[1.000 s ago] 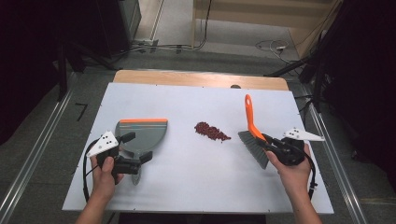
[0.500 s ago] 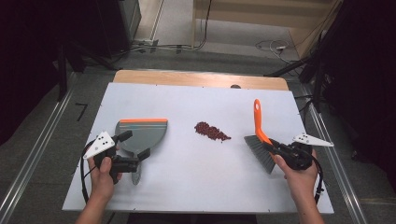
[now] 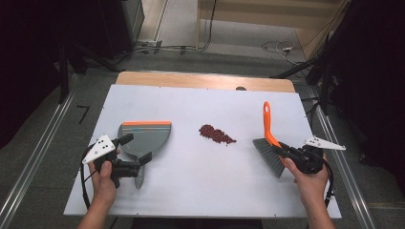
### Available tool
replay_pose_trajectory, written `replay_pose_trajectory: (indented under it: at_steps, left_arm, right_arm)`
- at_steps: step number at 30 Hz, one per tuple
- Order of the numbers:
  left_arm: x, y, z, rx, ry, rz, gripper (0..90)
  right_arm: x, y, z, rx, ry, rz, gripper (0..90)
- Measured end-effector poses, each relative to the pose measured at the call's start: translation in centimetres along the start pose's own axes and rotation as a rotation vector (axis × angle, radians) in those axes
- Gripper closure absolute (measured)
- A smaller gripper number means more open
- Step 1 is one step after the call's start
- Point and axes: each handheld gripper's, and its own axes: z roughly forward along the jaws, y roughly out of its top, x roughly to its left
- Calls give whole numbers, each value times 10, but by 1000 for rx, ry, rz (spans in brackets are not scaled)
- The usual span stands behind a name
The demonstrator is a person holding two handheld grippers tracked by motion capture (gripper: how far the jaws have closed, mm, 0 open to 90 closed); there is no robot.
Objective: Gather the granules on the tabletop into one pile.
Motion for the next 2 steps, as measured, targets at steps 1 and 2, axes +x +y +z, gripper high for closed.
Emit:
replay_pose_trajectory:
  at_steps: [1, 2]
  left_arm:
    - [0, 0, 0, -1, 0, 0, 9]
    - [0, 0, 1, -2, 0, -2, 9]
  right_arm:
    - [0, 0, -1, -3, 1, 3, 689]
    - [0, 0, -2, -3, 0, 5, 689]
